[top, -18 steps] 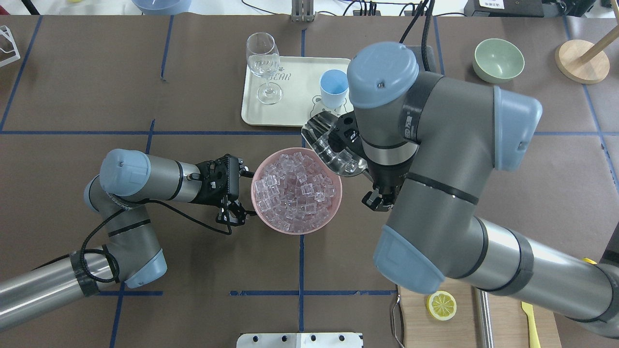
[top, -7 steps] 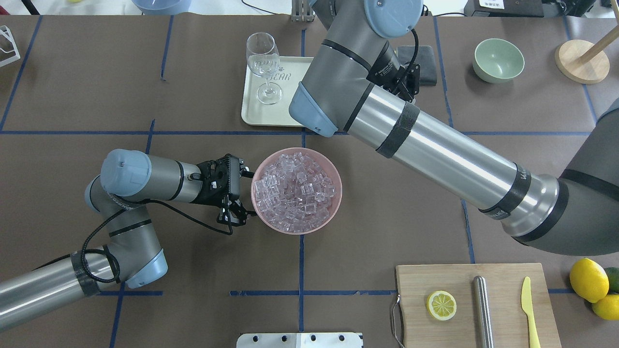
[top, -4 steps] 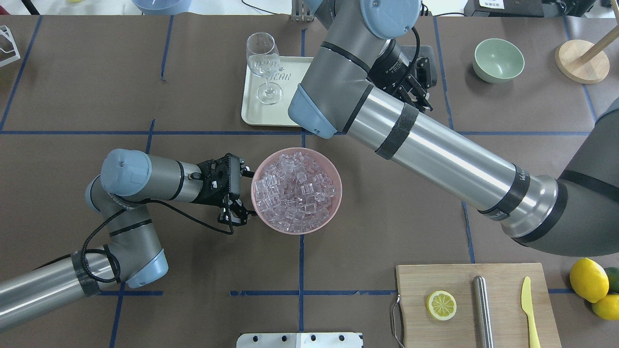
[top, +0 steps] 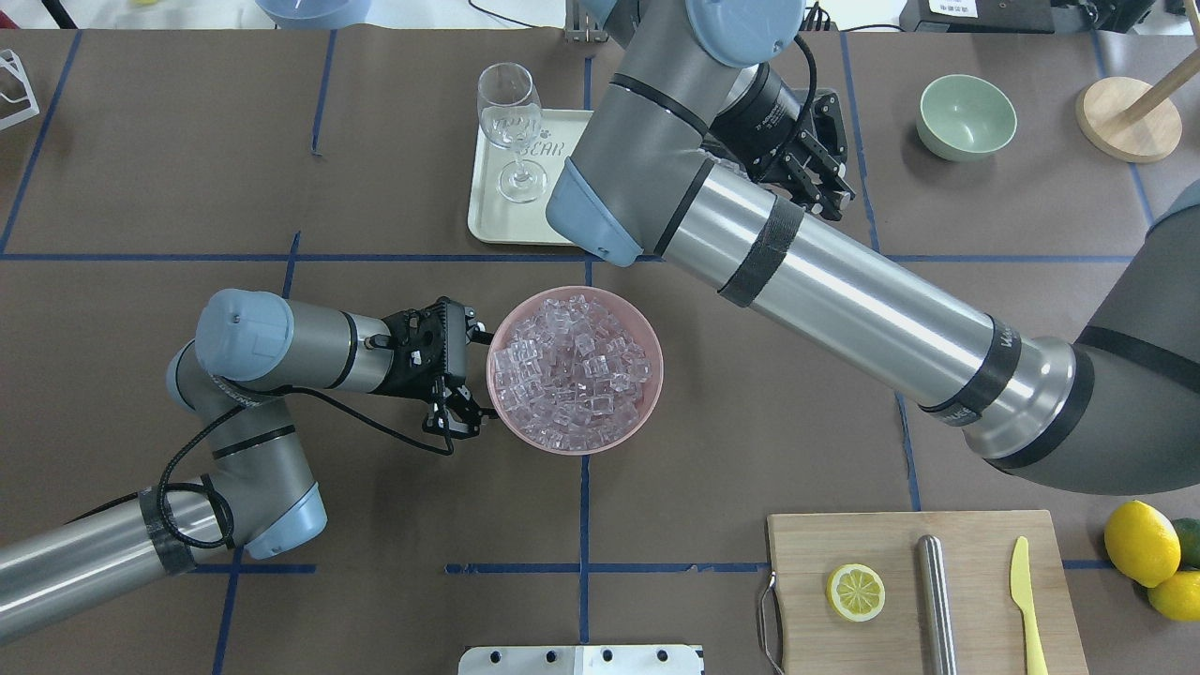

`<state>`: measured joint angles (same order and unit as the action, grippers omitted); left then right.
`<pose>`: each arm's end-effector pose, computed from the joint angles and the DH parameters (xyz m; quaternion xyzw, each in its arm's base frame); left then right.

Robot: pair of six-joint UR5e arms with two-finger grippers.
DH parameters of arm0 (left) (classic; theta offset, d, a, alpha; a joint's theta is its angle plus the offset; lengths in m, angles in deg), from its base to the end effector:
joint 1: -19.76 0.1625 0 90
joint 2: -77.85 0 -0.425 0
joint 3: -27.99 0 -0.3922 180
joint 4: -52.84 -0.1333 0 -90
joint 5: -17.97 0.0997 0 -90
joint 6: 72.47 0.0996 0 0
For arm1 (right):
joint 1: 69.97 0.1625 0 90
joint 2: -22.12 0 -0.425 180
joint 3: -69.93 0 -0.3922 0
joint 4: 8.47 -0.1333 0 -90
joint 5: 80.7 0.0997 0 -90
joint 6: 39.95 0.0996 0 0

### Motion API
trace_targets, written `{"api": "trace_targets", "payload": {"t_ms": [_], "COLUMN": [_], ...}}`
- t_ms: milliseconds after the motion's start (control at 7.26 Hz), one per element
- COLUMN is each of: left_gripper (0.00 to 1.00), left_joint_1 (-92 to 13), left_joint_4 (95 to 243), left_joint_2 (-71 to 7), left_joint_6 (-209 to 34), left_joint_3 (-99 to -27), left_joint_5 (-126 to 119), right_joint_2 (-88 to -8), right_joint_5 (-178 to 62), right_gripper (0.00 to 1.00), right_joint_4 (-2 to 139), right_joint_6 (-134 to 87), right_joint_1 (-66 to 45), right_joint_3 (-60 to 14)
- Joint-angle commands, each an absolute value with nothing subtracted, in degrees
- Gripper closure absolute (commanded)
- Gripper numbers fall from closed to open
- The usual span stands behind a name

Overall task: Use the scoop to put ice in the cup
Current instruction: 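Tilt the scoop over the clear glass to pour the ice in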

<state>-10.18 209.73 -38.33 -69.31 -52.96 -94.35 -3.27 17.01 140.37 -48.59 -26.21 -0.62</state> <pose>0.5280 -0.4143 0.3388 0.5088 0.4392 0.4924 0.5529 -0.4472 -0.5943 0.1861 -0.1340 -0.0249 -0.4494 0.8829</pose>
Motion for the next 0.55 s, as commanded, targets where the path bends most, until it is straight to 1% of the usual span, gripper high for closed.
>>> {"api": "trace_targets", "payload": {"t_ms": [0, 413], "left_gripper": [0.00, 0.00], "left_joint_1": [-10.21, -10.12], "left_joint_4": [209.73, 209.73], "left_joint_2": [-38.34, -38.25], "left_joint_6": [-69.31, -69.31], "left_joint_3": [-52.96, -52.96], "left_joint_5": [-94.35, -94.35], "right_joint_2": [-3.02, -1.27], "right_joint_5": [14.84, 12.90], "right_gripper": [1.00, 1.00], "right_joint_4": [141.11, 144.02], "right_joint_6": [-50.31, -52.87], "right_joint_1": [-26.20, -26.20], "right_joint_3": [-0.21, 0.49]}}
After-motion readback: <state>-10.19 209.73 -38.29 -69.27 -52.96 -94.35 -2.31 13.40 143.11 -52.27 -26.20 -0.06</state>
